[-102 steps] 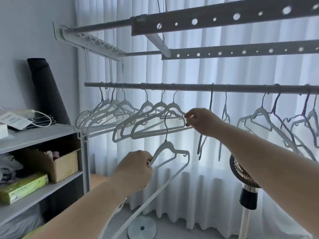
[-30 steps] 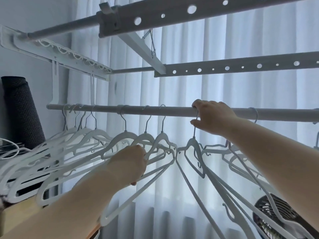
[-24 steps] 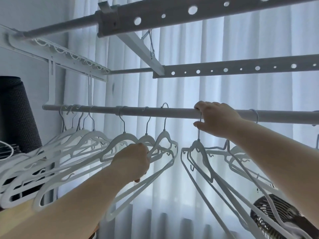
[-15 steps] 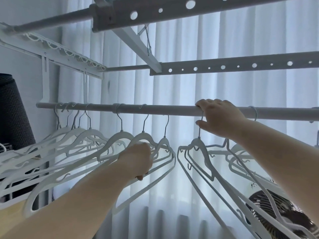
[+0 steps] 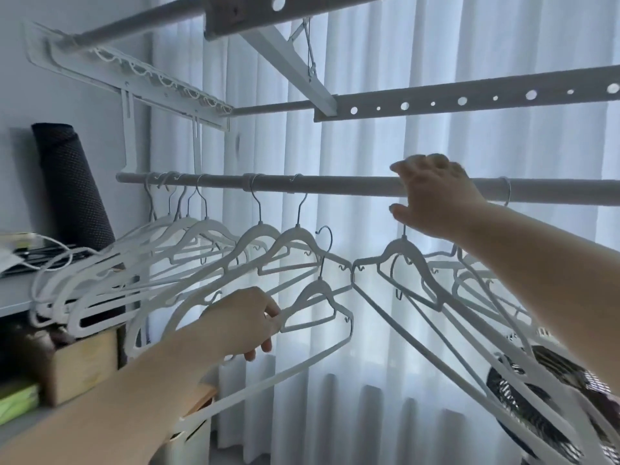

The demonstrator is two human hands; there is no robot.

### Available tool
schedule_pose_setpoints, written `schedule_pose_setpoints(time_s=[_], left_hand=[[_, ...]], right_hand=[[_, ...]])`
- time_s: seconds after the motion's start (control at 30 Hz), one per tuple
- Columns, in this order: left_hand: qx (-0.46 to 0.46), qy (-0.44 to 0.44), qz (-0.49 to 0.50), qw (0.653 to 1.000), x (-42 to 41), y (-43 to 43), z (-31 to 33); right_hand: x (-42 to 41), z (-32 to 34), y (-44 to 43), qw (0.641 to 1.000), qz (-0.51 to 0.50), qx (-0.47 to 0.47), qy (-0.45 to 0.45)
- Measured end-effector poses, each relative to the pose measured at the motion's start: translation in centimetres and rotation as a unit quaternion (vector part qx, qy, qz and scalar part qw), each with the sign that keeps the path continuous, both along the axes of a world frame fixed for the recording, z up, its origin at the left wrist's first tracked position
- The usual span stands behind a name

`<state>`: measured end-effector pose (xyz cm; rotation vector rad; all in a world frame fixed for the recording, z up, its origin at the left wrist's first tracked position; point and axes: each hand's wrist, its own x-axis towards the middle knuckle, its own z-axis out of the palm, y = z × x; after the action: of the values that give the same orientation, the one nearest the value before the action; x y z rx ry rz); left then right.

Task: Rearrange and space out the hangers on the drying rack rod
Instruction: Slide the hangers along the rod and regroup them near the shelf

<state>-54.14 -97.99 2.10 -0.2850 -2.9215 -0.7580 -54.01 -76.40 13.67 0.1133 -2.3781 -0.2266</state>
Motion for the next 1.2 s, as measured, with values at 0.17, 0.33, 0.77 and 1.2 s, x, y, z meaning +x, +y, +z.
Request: schedule_pose_setpoints(time_s=[0.17, 0.33, 0.77, 1.2], left_hand=[[0.030, -0.021, 0.015, 0.999, 4.6, -2.2, -1.2], [0.047, -0.026, 0.012, 0.998, 8.9, -4.5, -2.0], [0.040, 0.044, 0.082, 0.995, 19.0, -11.4, -3.0], [0.033, 0.023, 0.036, 0.999, 25.7, -7.8, -5.1]], right_hand=[[1.5, -1.7, -2.8, 0.990, 0.117, 0.079, -0.010], [4.1, -4.0, -5.4, 0.947, 0.197, 0.004, -0.255], [12.4, -5.0, -10.4, 0.816, 0.334, -0.271, -0.386], [19.5, -6.9, -12.2, 0.673, 0.411, -0.464, -0.404]])
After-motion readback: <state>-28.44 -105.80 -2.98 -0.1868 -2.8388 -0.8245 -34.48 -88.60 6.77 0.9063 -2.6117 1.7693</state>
